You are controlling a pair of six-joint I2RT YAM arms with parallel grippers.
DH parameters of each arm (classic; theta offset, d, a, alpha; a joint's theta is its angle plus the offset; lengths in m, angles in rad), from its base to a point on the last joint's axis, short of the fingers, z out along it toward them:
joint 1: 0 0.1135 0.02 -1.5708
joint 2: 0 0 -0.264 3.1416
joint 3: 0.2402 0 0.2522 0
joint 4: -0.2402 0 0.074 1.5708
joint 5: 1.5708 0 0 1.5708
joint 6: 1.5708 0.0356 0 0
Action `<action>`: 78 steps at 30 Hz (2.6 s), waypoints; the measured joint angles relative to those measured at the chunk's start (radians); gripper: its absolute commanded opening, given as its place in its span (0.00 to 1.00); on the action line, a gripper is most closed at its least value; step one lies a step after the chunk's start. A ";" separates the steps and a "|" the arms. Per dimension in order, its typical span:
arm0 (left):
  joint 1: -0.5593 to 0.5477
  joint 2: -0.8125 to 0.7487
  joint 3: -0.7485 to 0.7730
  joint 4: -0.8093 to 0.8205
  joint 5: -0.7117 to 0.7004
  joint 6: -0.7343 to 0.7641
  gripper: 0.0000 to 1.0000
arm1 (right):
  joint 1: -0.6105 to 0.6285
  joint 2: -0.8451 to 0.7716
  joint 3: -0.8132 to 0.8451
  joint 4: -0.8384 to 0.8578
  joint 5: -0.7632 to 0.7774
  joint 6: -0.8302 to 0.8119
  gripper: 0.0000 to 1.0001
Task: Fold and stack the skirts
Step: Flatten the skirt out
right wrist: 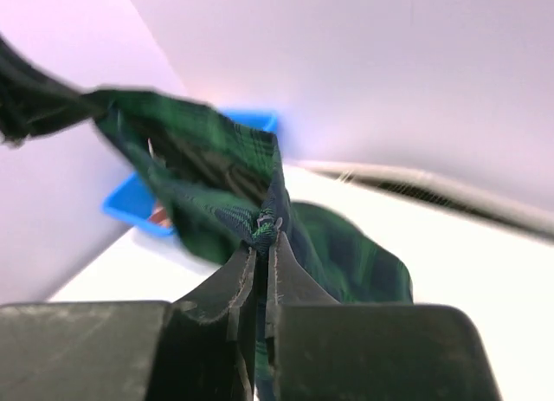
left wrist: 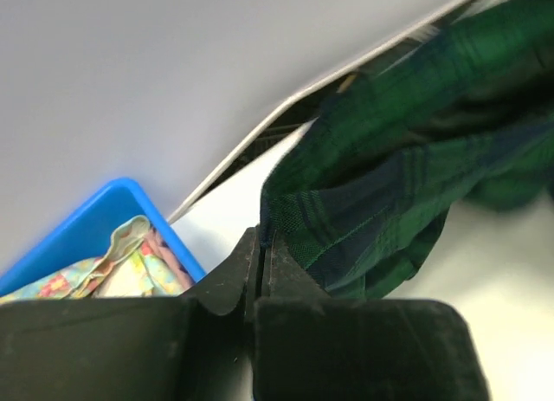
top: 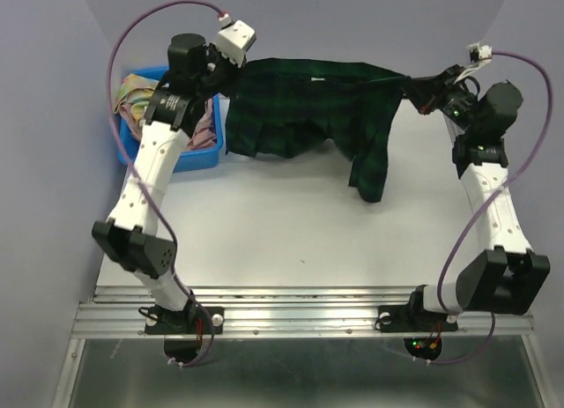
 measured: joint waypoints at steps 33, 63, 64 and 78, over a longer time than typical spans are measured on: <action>-0.008 -0.717 -0.542 0.157 0.105 -0.122 0.00 | 0.124 -0.234 0.319 -0.717 0.087 -0.313 0.01; -0.055 -1.180 -0.739 -0.124 0.338 -0.047 0.00 | 0.140 -0.706 0.359 -1.283 0.247 -0.722 0.01; -0.055 -1.185 -0.740 -0.122 0.344 -0.047 0.00 | 0.141 -0.711 0.350 -1.284 0.247 -0.730 0.01; -0.054 -0.664 -0.923 0.161 0.169 -0.095 0.37 | 0.143 -0.288 -0.016 -0.917 0.447 -0.808 0.81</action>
